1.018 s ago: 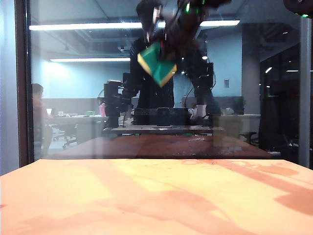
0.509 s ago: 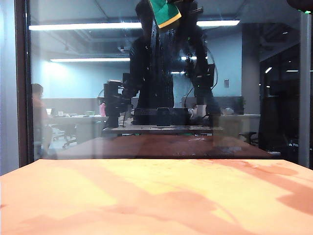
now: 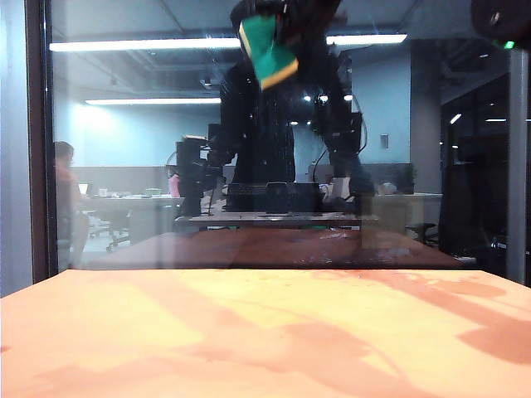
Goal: Pick up the sponge from the table, wipe the water off the glass, and finally place the sponge back on the table.
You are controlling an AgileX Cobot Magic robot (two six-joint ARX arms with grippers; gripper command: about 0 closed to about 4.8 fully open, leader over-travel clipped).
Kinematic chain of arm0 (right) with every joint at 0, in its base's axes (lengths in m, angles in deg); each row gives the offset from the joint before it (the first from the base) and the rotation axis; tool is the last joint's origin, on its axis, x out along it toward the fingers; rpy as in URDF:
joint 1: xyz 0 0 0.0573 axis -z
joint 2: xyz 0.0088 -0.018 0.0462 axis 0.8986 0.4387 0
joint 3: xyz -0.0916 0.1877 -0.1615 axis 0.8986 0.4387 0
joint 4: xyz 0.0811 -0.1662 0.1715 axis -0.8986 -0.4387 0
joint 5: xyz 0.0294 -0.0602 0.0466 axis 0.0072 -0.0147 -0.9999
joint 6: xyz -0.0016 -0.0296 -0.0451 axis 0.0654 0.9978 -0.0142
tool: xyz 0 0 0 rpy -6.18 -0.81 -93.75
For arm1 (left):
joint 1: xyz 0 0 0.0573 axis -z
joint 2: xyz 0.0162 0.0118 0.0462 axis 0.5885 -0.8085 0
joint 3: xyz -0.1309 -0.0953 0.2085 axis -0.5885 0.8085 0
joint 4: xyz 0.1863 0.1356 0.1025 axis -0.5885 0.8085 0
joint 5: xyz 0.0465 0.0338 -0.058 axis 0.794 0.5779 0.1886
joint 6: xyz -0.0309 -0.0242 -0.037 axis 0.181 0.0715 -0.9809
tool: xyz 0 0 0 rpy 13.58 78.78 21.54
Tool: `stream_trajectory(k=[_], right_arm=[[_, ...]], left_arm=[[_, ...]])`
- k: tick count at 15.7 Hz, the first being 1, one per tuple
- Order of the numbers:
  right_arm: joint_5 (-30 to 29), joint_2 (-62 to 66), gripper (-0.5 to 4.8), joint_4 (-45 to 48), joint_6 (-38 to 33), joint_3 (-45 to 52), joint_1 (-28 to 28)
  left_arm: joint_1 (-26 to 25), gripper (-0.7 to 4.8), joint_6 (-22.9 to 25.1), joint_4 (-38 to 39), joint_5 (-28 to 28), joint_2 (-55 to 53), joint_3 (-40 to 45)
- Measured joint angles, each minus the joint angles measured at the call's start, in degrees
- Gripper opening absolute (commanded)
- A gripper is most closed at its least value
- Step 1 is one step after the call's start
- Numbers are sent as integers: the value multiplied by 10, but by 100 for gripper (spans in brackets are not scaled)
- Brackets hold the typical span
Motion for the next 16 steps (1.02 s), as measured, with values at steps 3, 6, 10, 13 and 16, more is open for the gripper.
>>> stream_trajectory(k=[3,6,10,13,16], right_arm=[[-10,30,-9,-54,0,0,-15],[-10,51,-9,-87,0,1,-24],[3,72,-9,-122,0,2,-25],[17,67,-9,-107,4,2,-25],[33,41,-9,-95,5,2,-21]], left_arm=[[0,-6,0,0,0,0,0],[0,-6,0,0,0,0,0],[0,-6,0,1,0,0,0],[0,-6,0,2,0,0,0],[0,-6,0,2,0,0,0]])
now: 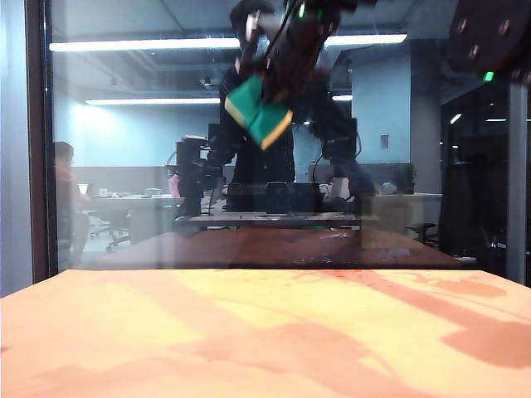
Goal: Pick up the sponge from the table, wipe the water off the glass, and finally place the sponge back on the table.
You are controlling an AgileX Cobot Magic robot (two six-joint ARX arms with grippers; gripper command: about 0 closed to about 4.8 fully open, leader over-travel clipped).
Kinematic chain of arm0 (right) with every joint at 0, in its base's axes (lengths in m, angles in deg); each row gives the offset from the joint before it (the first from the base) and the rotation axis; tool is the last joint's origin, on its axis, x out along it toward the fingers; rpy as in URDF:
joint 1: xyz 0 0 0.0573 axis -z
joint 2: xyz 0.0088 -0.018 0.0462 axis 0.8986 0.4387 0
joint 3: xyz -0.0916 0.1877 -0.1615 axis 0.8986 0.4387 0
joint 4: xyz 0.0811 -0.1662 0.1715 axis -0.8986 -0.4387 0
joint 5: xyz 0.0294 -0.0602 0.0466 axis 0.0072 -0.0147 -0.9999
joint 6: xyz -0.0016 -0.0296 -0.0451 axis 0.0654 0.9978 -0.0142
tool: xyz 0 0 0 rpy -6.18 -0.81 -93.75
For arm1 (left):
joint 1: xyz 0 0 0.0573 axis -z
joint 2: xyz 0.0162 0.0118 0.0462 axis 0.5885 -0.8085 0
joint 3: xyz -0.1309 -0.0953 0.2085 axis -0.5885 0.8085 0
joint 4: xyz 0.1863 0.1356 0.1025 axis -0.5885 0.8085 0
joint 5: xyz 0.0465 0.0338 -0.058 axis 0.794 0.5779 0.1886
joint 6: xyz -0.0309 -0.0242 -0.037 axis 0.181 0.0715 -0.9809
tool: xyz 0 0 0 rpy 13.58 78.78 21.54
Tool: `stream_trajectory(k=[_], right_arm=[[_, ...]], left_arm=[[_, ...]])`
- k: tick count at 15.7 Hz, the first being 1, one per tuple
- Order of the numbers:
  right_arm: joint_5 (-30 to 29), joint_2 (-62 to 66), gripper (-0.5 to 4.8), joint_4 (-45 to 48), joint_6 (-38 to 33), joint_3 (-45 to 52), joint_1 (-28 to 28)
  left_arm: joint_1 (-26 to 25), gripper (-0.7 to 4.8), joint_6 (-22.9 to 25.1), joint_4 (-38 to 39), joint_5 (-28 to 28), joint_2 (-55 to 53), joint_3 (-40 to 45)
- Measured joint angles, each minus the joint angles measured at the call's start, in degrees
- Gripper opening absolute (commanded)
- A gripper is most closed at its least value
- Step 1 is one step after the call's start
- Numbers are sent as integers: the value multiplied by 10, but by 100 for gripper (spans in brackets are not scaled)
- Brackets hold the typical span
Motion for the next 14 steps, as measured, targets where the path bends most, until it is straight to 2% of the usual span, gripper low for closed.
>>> stream_trajectory(k=[7,14], right_arm=[[35,-90,-9,28,15,-1,45],[50,-142,-9,-54,15,0,63]], left_arm=[[0,-6,0,0,0,0,0],[0,-6,0,0,0,0,0]])
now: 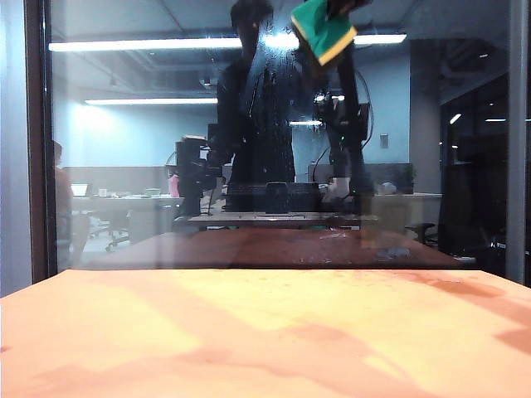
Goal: Pick up the sponge from the table, wipe the water off the glass, and finally place the sponge back on the table.
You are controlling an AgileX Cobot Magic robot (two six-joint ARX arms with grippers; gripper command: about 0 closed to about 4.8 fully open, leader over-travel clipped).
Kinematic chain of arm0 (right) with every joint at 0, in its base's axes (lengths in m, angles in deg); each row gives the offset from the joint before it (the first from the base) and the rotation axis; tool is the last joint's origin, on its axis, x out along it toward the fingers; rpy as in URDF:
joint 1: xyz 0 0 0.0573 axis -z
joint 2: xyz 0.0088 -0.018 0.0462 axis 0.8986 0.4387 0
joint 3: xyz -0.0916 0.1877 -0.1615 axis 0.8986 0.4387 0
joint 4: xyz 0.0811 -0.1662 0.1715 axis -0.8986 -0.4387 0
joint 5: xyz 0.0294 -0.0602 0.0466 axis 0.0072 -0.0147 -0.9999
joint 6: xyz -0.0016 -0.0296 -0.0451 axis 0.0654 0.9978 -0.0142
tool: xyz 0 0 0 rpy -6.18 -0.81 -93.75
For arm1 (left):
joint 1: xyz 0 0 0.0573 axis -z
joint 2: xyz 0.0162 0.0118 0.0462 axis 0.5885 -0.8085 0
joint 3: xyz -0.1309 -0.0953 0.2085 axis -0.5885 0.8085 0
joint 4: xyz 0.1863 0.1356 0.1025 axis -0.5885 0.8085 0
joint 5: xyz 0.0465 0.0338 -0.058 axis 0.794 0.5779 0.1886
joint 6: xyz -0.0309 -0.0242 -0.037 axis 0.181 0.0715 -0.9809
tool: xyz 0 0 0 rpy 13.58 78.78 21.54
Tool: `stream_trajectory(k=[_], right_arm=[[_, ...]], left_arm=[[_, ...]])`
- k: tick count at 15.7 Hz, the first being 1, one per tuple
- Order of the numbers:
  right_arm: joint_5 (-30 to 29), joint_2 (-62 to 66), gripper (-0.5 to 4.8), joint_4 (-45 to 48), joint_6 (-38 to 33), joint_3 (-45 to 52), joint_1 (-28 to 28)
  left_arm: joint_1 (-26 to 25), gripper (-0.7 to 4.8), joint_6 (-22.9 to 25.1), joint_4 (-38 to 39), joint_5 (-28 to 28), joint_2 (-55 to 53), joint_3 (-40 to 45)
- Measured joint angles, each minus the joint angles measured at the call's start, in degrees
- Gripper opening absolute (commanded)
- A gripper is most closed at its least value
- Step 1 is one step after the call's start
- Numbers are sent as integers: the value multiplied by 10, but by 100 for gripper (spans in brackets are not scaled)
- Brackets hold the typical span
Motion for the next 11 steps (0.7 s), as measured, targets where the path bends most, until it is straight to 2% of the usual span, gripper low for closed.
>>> stream_trajectory(k=[6,11], right_arm=[[13,-59,-9,-53,0,-1,0],[24,-93,-9,-87,0,-1,30]], left_arm=[[0,-6,0,0,0,0,0],[0,-6,0,0,0,0,0]])
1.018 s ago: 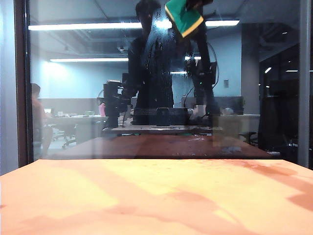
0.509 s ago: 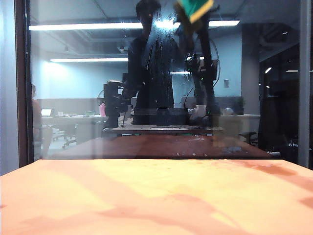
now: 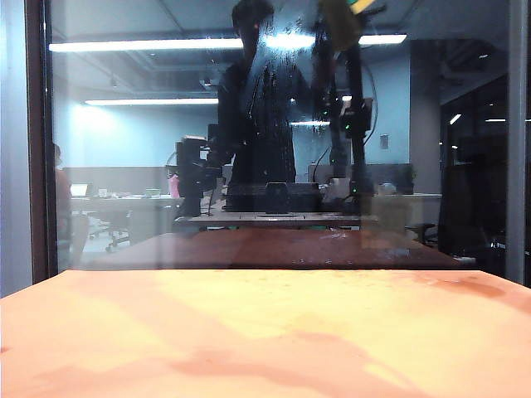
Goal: Pick up the sponge from the table, wipe the water off the glass, and finally place the sponge back on the table.
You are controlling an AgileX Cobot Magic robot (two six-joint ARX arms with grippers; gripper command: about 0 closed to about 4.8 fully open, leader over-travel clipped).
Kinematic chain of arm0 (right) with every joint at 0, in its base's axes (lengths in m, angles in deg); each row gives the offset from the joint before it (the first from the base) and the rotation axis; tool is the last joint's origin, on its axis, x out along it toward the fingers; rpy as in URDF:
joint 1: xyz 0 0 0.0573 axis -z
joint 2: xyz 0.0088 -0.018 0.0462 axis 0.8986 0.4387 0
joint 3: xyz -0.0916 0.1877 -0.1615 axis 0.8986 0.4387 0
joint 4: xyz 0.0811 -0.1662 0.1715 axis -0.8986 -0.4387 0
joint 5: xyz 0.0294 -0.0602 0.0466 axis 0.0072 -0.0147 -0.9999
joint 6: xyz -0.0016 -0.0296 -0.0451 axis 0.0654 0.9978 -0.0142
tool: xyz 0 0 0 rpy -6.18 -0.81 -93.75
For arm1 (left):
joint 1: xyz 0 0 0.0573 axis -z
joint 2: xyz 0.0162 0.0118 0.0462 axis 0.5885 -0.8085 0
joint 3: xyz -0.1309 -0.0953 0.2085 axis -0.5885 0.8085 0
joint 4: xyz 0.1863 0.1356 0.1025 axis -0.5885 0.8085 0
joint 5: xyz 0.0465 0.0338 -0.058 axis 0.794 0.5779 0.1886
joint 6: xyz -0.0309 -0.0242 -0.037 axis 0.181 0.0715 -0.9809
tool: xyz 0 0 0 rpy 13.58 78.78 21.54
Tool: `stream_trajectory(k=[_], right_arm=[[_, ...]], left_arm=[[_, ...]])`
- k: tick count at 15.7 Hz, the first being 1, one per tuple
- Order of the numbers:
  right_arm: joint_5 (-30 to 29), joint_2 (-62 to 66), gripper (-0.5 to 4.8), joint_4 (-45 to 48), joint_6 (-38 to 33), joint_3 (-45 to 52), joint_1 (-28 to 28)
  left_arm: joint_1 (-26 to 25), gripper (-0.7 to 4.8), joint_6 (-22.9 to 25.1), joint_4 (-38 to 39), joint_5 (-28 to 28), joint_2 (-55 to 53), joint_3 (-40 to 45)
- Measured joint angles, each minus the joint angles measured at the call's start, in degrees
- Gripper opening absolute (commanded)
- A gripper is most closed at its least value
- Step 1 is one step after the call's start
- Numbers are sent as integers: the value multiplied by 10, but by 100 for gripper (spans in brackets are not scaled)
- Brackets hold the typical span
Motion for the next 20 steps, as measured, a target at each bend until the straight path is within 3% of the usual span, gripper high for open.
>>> stream_trajectory(k=[6,13,20], right_arm=[[-2,-42,-9,-52,-3,-38,55],[-69,-87,-9,-108,-42,-46,168],[-101,-126,-9,-134,-56,-45,175]], left_arm=[[0,-6,0,0,0,0,0],[0,-6,0,1,-1,0,0],[0,-6,0,2,-1,0,0]])
